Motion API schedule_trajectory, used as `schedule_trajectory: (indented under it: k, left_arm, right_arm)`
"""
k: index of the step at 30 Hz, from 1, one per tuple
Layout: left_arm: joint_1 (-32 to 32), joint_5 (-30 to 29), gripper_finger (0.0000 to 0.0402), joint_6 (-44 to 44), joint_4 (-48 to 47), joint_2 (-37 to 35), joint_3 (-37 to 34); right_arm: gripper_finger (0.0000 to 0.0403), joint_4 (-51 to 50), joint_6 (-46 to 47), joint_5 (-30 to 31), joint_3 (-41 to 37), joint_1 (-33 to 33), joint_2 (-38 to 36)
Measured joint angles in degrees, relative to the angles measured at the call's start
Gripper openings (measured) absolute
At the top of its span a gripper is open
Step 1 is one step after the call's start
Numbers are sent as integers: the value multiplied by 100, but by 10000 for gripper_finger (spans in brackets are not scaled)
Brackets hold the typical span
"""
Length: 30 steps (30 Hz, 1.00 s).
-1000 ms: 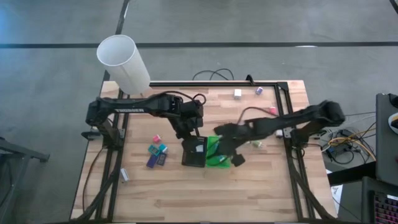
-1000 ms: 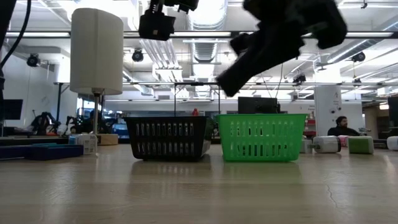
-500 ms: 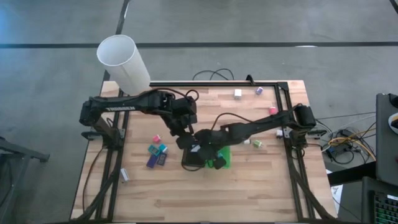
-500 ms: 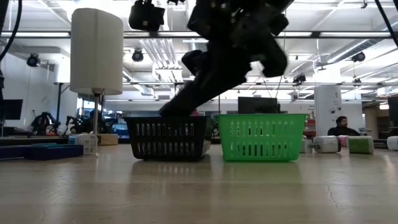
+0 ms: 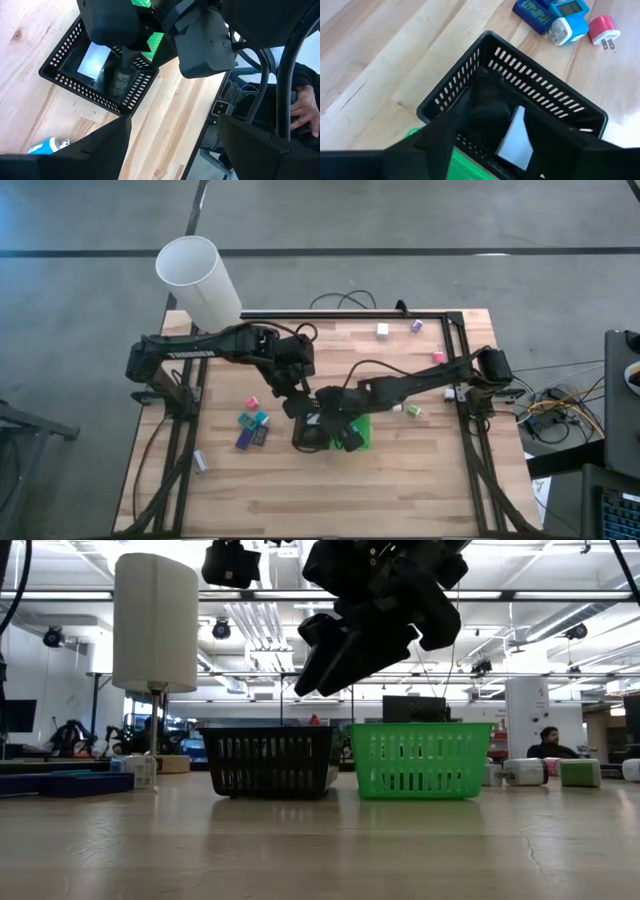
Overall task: Pick & Place Office items
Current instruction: Put the bottom white charger adapter into the green basket
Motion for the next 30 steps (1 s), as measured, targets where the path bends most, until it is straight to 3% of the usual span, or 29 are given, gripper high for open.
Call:
schedule_trajectory:
  k: [5,12,16,22,26,30]
  left_arm:
    - [-3,-11,303,11,-67,0,-2]
    - [-196,-544,303,561,-453,0,-4]
    - [-554,-1341,303,1243,-643,-13,-11]
    - [-1484,-3346,303,1356,-513,-310,-585]
    - [-2313,-4482,303,1091,761,-659,-1640]
    - [-3032,-5304,303,1217,3451,-955,-3027]
  right_arm:
    - [281,-168,55,304,-13,0,-132]
    - [285,-754,568,831,-264,9,-1064]
    - [285,-729,1110,1014,-714,54,-1940]
    - [285,93,2137,1078,-2163,300,-3381]
    - [286,1372,2565,1473,-3438,566,-4233]
    - [286,2978,2800,1502,-4552,715,-4752]
